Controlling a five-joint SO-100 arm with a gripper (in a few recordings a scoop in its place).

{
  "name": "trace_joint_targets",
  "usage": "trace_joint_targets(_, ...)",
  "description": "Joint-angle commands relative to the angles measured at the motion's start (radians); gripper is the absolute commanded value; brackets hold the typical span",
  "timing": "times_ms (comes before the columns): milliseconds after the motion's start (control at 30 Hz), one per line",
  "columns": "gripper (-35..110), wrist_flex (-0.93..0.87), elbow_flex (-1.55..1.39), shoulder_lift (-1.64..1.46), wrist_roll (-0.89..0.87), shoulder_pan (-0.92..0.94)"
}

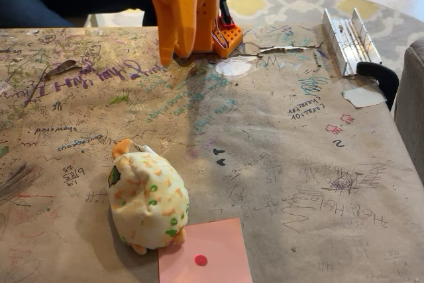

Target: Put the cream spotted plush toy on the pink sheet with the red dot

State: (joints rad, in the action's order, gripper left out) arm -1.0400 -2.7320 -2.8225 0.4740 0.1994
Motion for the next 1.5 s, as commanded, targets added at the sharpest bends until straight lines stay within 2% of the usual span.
trace_joint_targets(0,36,0.081,-0.052,0.021,-0.014,-0.028)
trace_joint_targets(200,36,0.242,-0.149,0.098,-0.083,-0.1)
trace_joint_targets(400,36,0.244,-0.198,0.025,-0.092,-0.124)
trace_joint_targets(567,35,0.176,-0.275,-0.178,-0.078,-0.141)
trace_joint_targets(733,32,-0.011,-0.364,-0.554,-0.072,-0.15)
trace_joint_targets(933,30,-0.017,-0.36,-0.551,-0.097,-0.129)
trace_joint_targets(1200,31,-0.16,-0.327,-0.551,-0.153,-0.144)
trace_joint_targets(1467,27,-0.161,-0.324,-0.549,-0.193,-0.152)
